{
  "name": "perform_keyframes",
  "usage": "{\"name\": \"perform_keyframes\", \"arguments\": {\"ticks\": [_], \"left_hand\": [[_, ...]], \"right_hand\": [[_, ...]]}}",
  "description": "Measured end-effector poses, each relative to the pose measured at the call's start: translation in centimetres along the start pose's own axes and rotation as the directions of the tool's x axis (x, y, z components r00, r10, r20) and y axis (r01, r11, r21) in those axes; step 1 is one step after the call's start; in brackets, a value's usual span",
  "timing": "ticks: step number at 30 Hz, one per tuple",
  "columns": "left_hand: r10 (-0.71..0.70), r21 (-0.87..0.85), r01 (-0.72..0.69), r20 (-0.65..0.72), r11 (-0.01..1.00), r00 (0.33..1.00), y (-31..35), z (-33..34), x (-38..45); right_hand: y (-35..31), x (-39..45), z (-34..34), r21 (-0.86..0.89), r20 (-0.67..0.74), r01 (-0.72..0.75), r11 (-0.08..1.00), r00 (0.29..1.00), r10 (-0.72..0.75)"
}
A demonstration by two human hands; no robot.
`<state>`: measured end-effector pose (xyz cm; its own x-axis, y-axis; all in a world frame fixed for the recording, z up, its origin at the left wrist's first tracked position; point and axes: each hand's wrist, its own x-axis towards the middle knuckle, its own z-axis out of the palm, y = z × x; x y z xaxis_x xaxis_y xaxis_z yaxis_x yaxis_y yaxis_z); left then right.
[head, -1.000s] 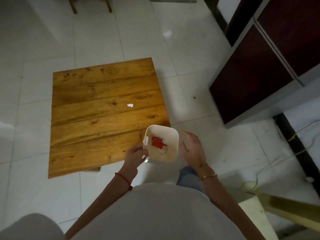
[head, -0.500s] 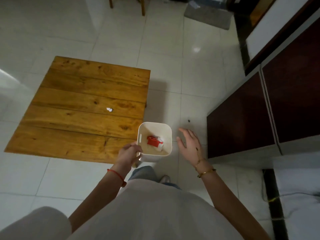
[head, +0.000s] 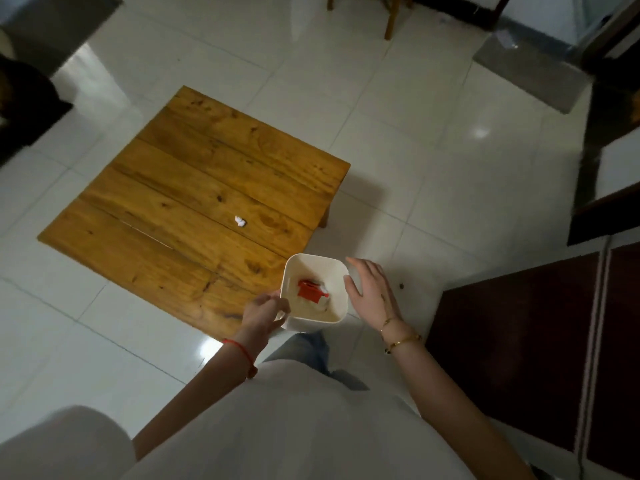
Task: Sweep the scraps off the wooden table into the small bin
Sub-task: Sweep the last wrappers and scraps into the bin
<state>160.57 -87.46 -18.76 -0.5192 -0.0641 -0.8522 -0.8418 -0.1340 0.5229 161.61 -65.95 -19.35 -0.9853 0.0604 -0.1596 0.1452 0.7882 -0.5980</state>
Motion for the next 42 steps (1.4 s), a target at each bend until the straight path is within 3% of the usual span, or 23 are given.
{"name": "perform_keyframes", "arguments": {"ticks": [7, 13, 17, 22, 31, 42], "left_hand": [[-0.023, -0.067, 0.018, -0.081, 0.998, 0.996, 0.6, 1.7, 2.6], [-0.084, -0.245, 0.032, -0.206, 0.969, 0.975, -0.5, 3.6, 4.1], [-0.143, -0.351, 0.048, -0.251, 0.935, 0.957, -2.3, 6.1, 5.8], [-0.239, -0.500, 0.047, -0.329, 0.865, 0.914, -4.6, 9.4, 7.6], [-0.377, -0.738, 0.013, -0.329, 0.674, 0.866, -8.7, 13.5, 12.8], [-0.396, -0.767, -0.038, -0.372, 0.641, 0.839, -11.2, 12.9, 21.1]], "right_hand": [[0.8, 7.2, -1.2, 0.001, 0.152, 0.122, 0.993, 0.981, -0.120], [1.5, 12.7, -1.1, -0.011, 0.283, 0.289, 0.957, 0.919, -0.274], [2.4, 16.5, -0.5, -0.023, 0.402, 0.420, 0.907, 0.835, -0.376], [3.5, 21.6, 1.3, 0.002, 0.576, 0.570, 0.822, 0.671, -0.467], [3.1, 29.3, 8.7, -0.004, 0.681, 0.725, 0.689, 0.507, -0.529], [-0.8, 34.6, 20.7, 0.005, 0.709, 0.816, 0.577, 0.404, -0.578]]}}
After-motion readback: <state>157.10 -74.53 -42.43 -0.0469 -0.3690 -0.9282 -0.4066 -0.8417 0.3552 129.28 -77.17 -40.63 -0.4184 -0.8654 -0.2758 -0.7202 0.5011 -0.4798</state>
